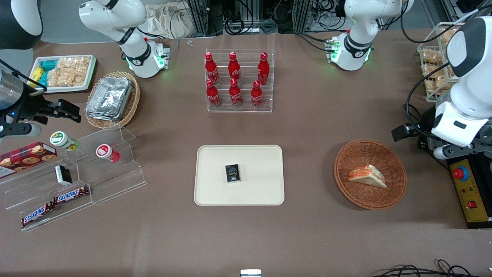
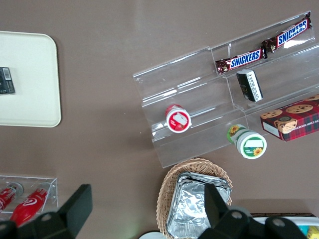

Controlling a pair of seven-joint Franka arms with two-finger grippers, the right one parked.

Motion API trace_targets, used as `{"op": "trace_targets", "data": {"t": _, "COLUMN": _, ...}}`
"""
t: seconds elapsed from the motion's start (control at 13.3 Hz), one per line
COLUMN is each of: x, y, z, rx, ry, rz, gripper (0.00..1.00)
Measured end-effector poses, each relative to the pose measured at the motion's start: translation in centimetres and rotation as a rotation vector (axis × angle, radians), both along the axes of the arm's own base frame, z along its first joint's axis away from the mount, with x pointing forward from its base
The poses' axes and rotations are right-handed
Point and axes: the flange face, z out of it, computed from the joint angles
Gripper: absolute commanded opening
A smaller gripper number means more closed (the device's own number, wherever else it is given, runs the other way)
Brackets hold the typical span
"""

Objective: Place sandwich from basket to tray
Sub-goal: 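Lower the open left gripper over the wrapped sandwich in the basket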

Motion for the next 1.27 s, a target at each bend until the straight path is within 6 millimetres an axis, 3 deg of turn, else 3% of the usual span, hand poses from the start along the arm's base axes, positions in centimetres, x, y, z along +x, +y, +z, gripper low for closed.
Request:
{"op": "trace_targets", "data": {"t": 0.22, "x": 0.4, "y": 0.9, "z": -0.7, "rx": 0.0, "ry": 0.012, "rz": 0.017, "gripper": 1.0}}
{"op": "trace_targets", "data": {"t": 0.38, "x": 0.8, "y": 2.7, "z": -1.4, "rx": -0.002, "ry": 0.023, "rz": 0.055, "gripper": 1.0}}
{"op": "trace_targets", "data": {"t": 0.6, "x": 2.6, "y": 8.9, "z": -4.9, "rx": -0.05, "ry": 0.033, "rz": 0.259, "gripper": 1.0}}
{"op": "trace_targets", "data": {"t": 0.75, "x": 3.7, "y": 10.9, "z": -8.8, "rx": -0.018, "ry": 0.065, "rz": 0.461, "gripper": 1.0}}
{"op": "trace_targets", "data": {"t": 0.9, "x": 4.5, "y": 10.6, "z": -12.4, "rx": 0.031, "ry": 0.099, "rz": 0.65, "gripper": 1.0}}
{"op": "trace_targets", "data": {"t": 1.27, "x": 6.4, "y": 7.6, "z": -17.3, "rx": 0.023, "ry": 0.083, "rz": 0.982, "gripper": 1.0}}
